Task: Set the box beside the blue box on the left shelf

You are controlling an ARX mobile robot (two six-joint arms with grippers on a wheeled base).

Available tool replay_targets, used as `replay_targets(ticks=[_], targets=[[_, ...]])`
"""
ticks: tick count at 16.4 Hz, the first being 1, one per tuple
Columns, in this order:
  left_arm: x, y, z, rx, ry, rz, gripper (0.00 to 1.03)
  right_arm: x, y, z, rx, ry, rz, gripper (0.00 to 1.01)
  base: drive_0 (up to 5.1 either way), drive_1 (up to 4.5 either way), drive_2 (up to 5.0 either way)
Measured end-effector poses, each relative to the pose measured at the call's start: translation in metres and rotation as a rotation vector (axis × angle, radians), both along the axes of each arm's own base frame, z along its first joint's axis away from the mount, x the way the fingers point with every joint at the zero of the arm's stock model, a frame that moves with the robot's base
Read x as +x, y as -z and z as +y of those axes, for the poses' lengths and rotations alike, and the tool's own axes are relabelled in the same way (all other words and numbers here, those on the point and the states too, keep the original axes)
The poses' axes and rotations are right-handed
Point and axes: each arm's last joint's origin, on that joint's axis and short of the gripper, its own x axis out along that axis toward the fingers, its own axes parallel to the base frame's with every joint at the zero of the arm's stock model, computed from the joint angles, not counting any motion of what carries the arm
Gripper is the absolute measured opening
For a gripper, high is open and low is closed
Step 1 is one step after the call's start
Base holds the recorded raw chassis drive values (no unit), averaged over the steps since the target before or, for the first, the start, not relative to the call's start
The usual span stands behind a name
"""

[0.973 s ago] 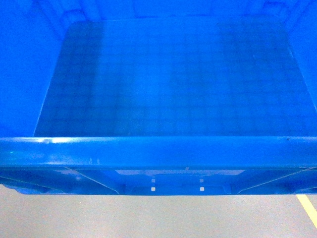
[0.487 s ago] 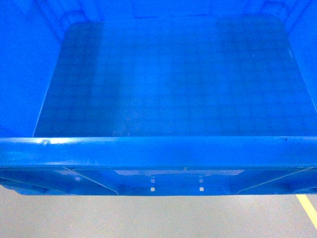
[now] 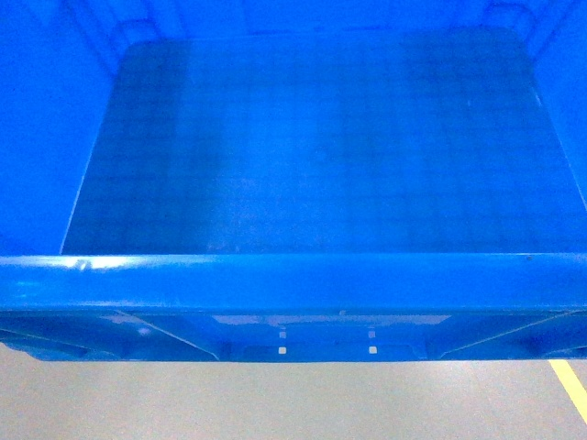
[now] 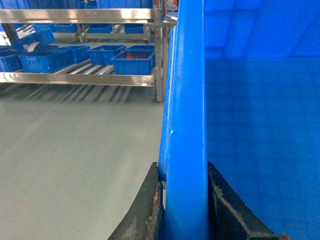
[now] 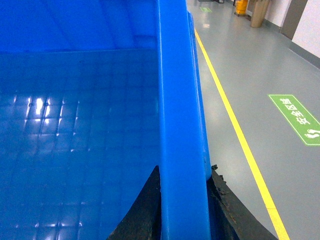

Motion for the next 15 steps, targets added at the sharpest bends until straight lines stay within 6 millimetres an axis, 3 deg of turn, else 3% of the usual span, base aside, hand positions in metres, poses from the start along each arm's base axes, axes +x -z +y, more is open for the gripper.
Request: replay_targets(ticks=[15], targets=[[0.0000, -0.0001, 0.0000, 0.000, 0.002, -0.001, 0.15, 0.0000, 0.0001, 0.0000, 0.000, 0.000, 0.001, 0.17, 0.0, 4.21, -4.2]])
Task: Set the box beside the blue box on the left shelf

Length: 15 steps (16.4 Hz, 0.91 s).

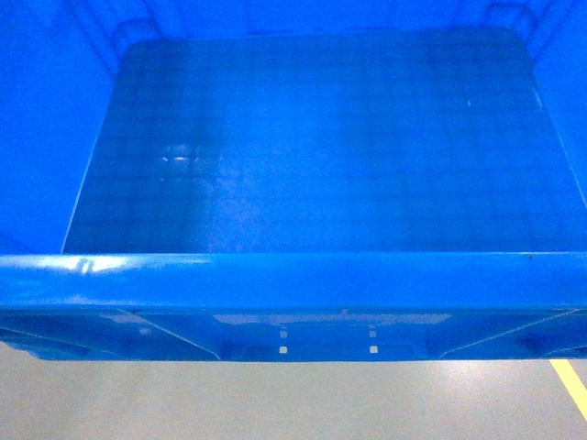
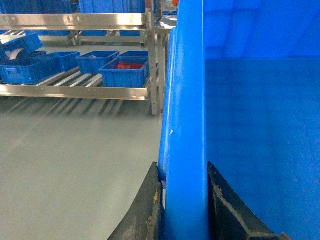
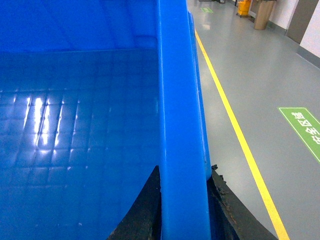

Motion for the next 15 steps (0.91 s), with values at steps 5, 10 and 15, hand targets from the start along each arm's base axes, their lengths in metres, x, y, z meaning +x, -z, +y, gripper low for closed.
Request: replay_targets(ticks=[5, 10, 15], targets=[[0.0000, 0.0003, 0.0000, 0.001, -0.001, 0.003, 0.15, 0.0000, 0.0001, 0.0000, 0.000, 0.000, 0.001, 0.17, 0.1, 4.28, -4.1], [0.0000, 0.0002, 0.0000, 0.000, 0.000, 0.002, 0.15, 0.0000, 0.0000, 0.0000, 0.000, 0.000, 0.000, 0.17, 0.1, 4.26, -4.1], [0.0000, 0.0002, 0.0000, 0.001, -0.001, 0.002, 0.15, 0.0000, -0.0001, 0.0000, 0.000, 0.000, -0.001, 0.17, 0.0, 4.21, -4.2]])
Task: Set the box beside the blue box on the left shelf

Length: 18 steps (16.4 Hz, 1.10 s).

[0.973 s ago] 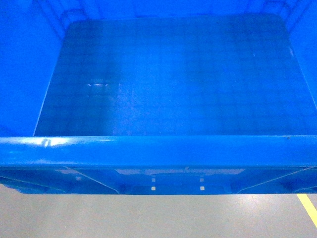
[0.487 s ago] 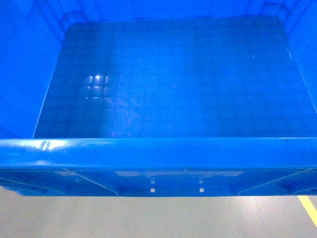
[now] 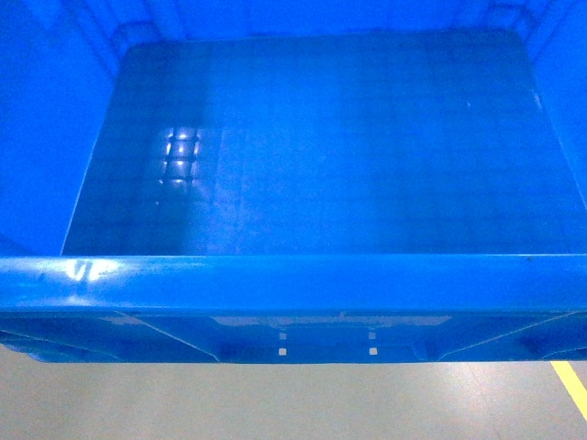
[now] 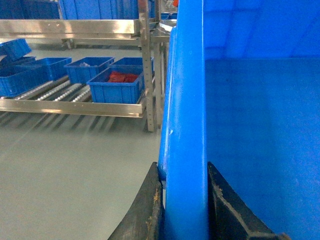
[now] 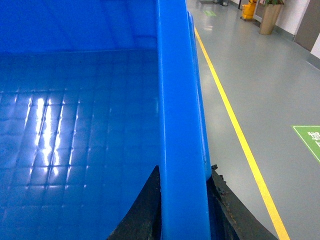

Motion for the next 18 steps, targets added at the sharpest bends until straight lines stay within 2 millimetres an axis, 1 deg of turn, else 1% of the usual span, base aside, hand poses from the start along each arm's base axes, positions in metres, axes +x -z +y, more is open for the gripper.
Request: replay_targets(ticks=[18], targets=[[0.0000, 0.0000, -0.0001, 0.000, 0.000, 0.000, 0.15, 0.0000, 0.0001, 0.0000, 0.000, 0.000, 0.001, 0.17, 0.0, 4.21, -4.2]])
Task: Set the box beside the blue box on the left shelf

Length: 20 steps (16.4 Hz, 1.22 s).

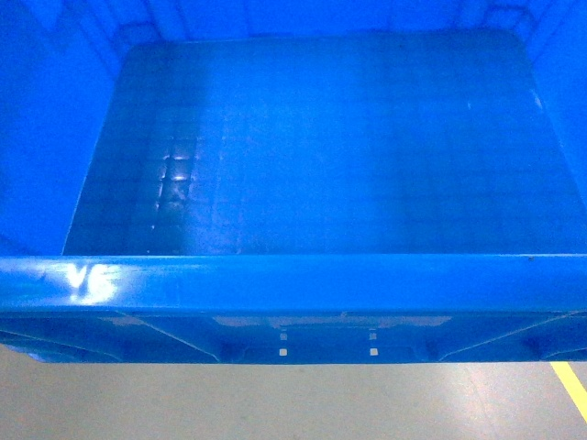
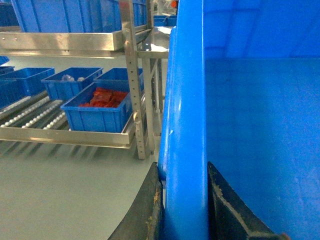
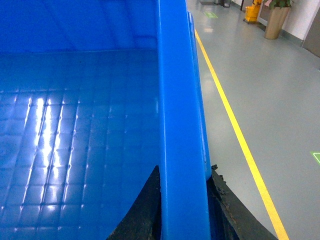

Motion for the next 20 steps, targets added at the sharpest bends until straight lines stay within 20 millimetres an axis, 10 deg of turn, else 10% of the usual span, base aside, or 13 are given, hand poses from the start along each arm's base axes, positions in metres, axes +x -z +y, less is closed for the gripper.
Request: replay_targets(ticks=[20], targets=[[0.0000, 0.0000, 0.0001, 0.000, 0.000, 0.000, 0.15, 0.0000, -0.0001, 0.0000, 0.000, 0.000, -0.001, 0.17, 0.0, 4.24, -4.2]])
